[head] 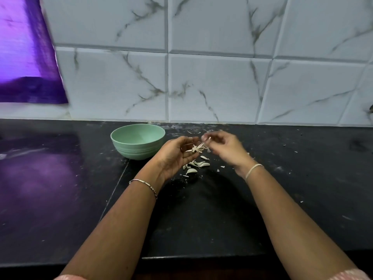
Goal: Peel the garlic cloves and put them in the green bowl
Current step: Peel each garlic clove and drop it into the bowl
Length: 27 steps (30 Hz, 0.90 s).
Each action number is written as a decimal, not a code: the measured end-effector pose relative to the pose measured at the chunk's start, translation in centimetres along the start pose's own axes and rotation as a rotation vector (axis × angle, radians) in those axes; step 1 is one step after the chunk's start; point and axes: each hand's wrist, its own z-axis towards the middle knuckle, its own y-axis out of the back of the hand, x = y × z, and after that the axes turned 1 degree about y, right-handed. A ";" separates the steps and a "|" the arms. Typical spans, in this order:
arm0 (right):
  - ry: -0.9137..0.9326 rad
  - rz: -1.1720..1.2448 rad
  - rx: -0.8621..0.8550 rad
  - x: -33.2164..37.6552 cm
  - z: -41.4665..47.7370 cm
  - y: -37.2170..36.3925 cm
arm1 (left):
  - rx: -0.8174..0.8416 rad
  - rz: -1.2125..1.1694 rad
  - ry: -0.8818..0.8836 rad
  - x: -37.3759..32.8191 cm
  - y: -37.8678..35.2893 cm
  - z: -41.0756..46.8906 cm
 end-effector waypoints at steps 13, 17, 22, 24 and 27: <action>0.038 -0.447 -0.312 -0.6 1.2 4.1 | -0.338 1.053 -0.316 1.3 1.5 1.4; -0.121 -0.751 -0.333 -1.2 0.5 5.7 | -0.206 1.430 -0.375 1.8 1.4 0.5; -0.200 -0.734 -0.310 -2.7 0.6 6.7 | -0.166 1.492 -0.342 1.8 1.3 0.2; -0.125 -0.758 -0.346 -2.6 0.8 6.3 | -0.178 1.505 -0.337 1.8 1.0 0.1; 0.107 -0.732 -0.364 -1.6 0.6 5.0 | -0.206 1.530 -0.332 1.8 0.8 0.1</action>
